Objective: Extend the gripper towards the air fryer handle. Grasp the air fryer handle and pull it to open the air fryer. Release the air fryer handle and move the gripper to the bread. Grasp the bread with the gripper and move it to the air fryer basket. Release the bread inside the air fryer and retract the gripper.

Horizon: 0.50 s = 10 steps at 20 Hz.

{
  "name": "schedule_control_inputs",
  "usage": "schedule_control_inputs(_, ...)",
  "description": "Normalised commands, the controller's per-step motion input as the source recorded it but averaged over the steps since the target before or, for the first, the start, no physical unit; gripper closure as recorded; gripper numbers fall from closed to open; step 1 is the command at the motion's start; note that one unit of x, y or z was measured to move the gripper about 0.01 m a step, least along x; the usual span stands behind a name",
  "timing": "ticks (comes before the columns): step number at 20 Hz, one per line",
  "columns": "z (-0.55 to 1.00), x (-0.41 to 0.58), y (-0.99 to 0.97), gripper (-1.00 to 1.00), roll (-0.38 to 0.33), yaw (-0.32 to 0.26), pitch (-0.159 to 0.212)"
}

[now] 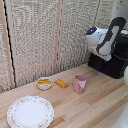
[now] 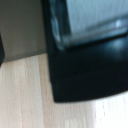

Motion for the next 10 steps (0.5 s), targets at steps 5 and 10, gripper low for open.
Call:
schedule_control_inputs(5, 0.20, 0.091, -0.22, 1.00, 0.016, 0.003, 0.154)
schedule_control_inputs(10, 0.00, 0.057, -0.19, 1.00, 0.004, 0.013, 0.120)
